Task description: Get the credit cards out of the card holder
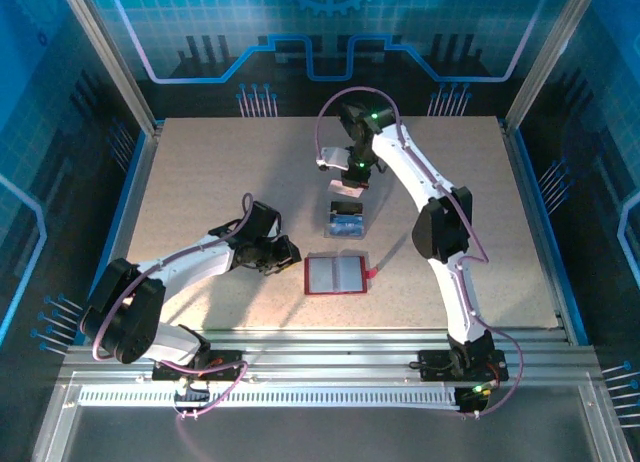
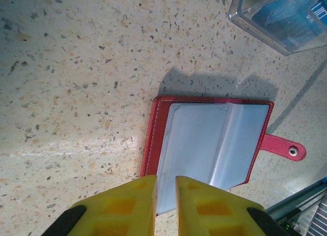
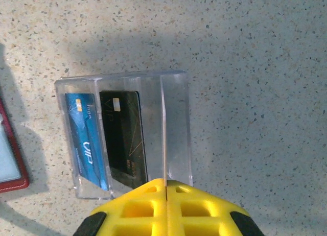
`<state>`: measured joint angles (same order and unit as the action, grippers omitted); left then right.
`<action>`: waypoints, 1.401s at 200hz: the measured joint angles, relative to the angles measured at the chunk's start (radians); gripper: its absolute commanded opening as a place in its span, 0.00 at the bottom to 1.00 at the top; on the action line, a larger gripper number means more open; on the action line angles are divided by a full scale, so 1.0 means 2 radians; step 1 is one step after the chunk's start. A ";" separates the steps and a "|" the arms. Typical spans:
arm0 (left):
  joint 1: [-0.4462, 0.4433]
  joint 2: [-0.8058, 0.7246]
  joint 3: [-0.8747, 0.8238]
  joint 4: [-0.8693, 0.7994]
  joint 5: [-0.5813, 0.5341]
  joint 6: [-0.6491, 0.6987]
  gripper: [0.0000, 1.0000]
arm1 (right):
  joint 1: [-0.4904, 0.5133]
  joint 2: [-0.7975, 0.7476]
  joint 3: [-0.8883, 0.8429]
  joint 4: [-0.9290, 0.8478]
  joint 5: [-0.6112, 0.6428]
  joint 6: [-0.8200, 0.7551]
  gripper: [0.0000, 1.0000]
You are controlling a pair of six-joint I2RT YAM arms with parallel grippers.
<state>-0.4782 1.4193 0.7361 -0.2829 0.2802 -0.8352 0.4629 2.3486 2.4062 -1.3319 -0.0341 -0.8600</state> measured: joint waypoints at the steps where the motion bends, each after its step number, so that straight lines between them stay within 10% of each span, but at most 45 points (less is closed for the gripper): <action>1: 0.000 0.000 0.000 0.000 0.000 0.000 0.18 | 0.000 0.001 0.000 0.000 0.000 0.000 0.00; 129: 0.009 -0.001 0.000 -0.008 -0.002 0.000 0.18 | -0.003 0.035 0.005 -0.007 0.000 -0.020 0.00; 280: 0.009 -0.001 0.000 -0.013 -0.002 0.000 0.18 | -0.003 0.028 -0.019 0.008 0.013 -0.010 0.33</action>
<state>-0.4599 1.4178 0.7361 -0.3096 0.2760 -0.8352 0.4576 2.4050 2.3680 -1.3159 -0.0082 -0.8795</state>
